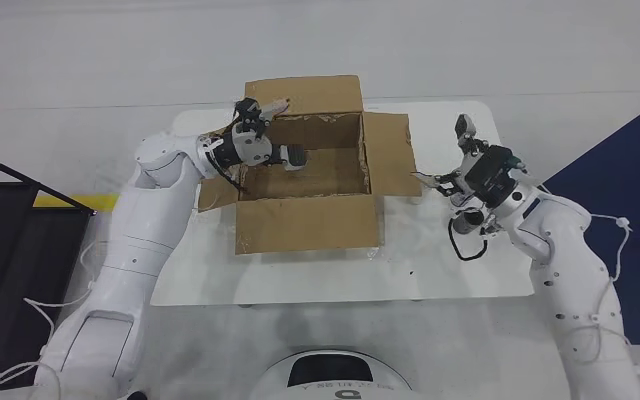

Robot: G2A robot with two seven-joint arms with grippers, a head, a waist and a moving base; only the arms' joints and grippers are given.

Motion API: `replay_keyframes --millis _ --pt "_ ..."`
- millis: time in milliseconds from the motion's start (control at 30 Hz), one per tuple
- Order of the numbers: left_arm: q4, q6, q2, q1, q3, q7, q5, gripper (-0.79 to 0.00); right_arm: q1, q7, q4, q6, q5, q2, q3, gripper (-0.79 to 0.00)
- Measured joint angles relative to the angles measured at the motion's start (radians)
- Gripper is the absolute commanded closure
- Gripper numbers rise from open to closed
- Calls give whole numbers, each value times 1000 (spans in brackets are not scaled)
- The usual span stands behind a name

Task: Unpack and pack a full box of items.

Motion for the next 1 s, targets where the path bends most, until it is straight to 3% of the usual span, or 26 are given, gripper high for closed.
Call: replay_keyframes --millis 200,433,533,767,1000 --pt "-73 -92 51 190 -234 -14 2 -785 136 210 -94 17 -15 -19 -163 -785" --pt "-130 -80 90 330 -444 -26 6 -785 426 514 19 104 26 -86 -484 -785" --pt "-129 -78 91 333 -448 -25 7 -785 488 578 49 115 66 -104 -561 -785" --pt "-129 -79 91 332 -447 -25 7 -785 487 587 58 124 53 -105 -558 -785" --pt "-129 -79 91 332 -447 -25 7 -785 663 893 210 286 141 -189 -754 -785"
